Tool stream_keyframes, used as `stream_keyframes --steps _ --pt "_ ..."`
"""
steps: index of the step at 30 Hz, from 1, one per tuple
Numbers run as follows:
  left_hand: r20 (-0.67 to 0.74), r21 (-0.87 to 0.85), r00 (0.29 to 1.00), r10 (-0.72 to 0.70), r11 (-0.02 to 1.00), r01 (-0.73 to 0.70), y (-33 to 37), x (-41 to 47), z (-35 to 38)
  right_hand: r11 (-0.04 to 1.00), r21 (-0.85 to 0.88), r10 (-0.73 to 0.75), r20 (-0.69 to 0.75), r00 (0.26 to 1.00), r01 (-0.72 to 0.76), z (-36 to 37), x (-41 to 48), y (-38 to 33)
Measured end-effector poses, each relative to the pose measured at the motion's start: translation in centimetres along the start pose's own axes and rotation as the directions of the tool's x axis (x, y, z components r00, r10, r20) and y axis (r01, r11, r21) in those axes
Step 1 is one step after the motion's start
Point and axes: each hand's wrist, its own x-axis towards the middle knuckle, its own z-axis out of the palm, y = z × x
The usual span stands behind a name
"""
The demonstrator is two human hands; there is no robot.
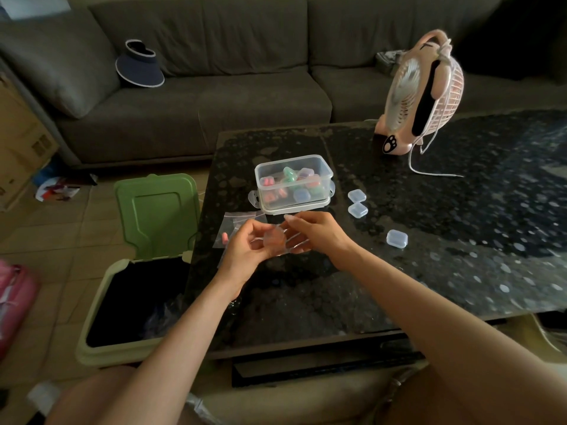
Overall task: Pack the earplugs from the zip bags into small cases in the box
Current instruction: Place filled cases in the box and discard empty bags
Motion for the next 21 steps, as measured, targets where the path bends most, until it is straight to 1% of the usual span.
stream_keyframes --steps 5,8,11,15,17,21 --pt "-0.034 0.036 0.999 0.026 0.999 -0.025 0.00 0.01 0.10 0.997 0.033 0.075 0.046 0.996 -0.076 -0.02 -0.19 -0.19" --pt "-0.059 0.067 0.997 0.043 0.997 -0.039 -0.05 0.15 0.07 0.995 0.048 0.083 0.100 0.992 -0.088 -0.09 -0.21 -0.21" --pt "-0.063 0.072 0.996 0.058 0.996 -0.053 0.13 0.06 0.12 0.998 0.036 0.038 0.147 0.988 -0.044 -0.16 -0.32 -0.26" --pt "-0.043 0.079 0.998 0.055 0.996 -0.052 0.27 -0.11 0.06 0.999 0.017 -0.047 0.115 0.992 0.046 0.03 -0.35 -0.08" --pt "-0.046 0.053 0.998 0.040 0.998 -0.037 0.59 -0.25 0.08 0.997 0.009 -0.081 0.098 0.992 0.080 0.08 -0.36 -0.09" --pt "-0.040 -0.005 0.999 0.024 1.000 -0.024 0.91 -0.42 0.09 0.995 -0.029 -0.092 0.103 0.990 0.096 0.05 -0.32 0.06"
